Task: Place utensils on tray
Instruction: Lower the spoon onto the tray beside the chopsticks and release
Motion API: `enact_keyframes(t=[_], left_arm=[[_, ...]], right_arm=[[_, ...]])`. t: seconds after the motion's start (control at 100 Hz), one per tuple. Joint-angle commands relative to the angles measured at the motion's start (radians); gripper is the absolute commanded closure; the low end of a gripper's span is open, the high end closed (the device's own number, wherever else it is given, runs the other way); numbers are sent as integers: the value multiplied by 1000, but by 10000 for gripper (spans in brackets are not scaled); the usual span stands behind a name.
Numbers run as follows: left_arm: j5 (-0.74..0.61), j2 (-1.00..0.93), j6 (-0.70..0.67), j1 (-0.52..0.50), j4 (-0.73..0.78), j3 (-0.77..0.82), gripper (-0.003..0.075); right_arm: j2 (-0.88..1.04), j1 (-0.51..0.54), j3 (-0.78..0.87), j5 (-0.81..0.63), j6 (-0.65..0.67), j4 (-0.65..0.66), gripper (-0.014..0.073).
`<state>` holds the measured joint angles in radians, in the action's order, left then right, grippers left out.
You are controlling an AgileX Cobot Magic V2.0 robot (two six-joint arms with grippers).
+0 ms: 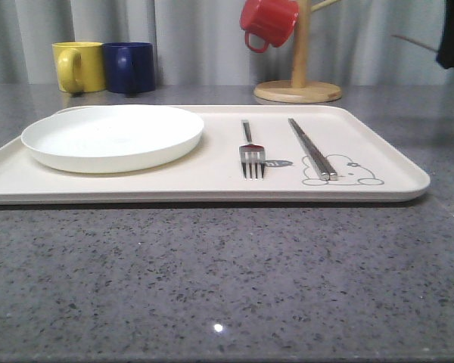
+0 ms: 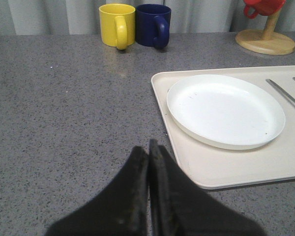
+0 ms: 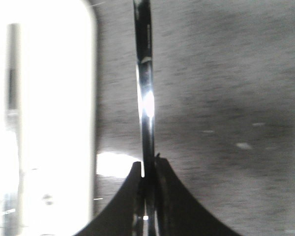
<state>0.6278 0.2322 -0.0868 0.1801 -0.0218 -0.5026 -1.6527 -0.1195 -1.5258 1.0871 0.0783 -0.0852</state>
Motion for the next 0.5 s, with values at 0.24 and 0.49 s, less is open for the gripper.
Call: enact_keyframes(t=[0.24,0.49], left_arm=[[-70,9,-7,5,0,-24,739],[-70,9,-7,5,0,-24,739]], right_arm=[[-51,-165,-22,-56,256,14,674],[-110,-193,-22,-67,284,14,674]])
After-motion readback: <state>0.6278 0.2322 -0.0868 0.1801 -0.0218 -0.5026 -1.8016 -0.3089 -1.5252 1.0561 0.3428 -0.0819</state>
